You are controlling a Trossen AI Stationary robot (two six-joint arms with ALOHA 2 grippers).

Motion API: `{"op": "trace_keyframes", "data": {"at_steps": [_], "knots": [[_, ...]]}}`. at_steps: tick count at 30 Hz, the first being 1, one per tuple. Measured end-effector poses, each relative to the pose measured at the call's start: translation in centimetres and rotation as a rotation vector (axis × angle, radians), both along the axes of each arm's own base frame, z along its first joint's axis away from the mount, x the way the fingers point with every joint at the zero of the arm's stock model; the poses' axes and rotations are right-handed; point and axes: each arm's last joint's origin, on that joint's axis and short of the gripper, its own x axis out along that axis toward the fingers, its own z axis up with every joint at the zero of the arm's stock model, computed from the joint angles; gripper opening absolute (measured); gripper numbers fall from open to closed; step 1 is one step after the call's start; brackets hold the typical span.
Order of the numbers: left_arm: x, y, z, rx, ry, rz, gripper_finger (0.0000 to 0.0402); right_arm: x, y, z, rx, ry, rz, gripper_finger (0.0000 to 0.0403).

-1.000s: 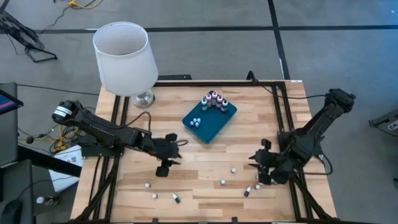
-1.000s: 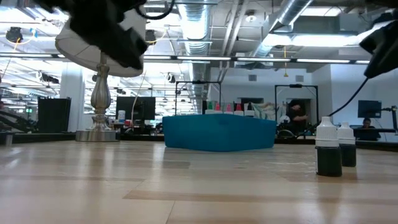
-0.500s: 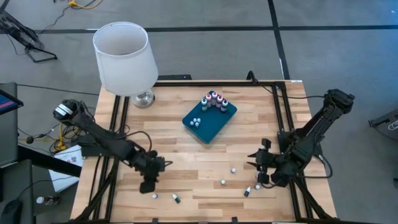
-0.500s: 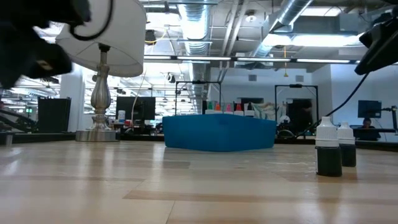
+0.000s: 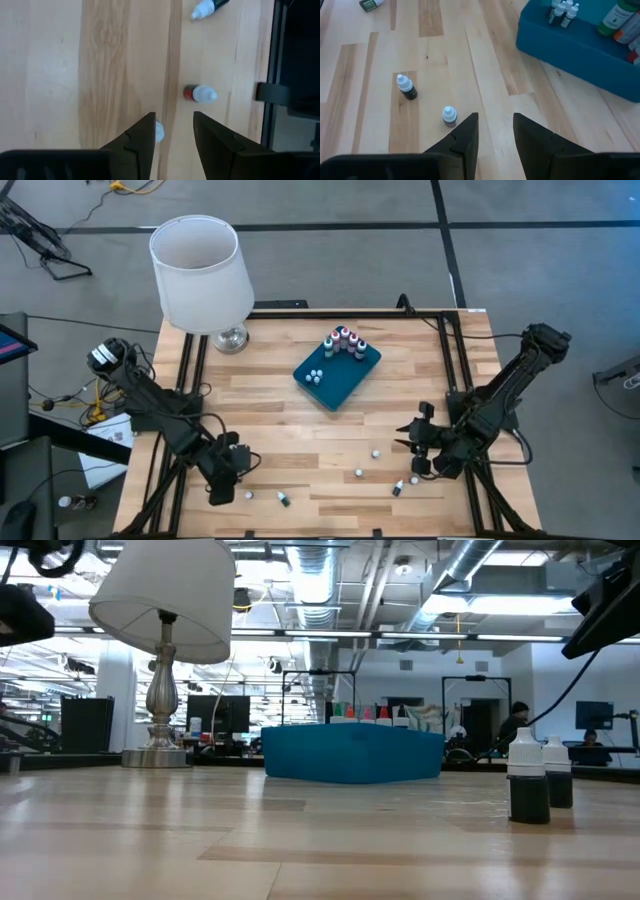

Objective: Pick & Place food coloring
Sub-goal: Put the small black food coloring bottle into the blue container

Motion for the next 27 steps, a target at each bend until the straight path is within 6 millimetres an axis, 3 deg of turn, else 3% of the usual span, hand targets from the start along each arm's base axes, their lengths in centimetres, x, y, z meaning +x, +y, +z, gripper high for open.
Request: {"op": "trace_keyframes", "data": {"at_steps": [27], "knots": [[-0.1,-0.9,-2.7,0.096,0.116,-0.063,0.0123,0.0,0.0,0.0,-0.001,-0.003,-0.001,0.0111]]}}
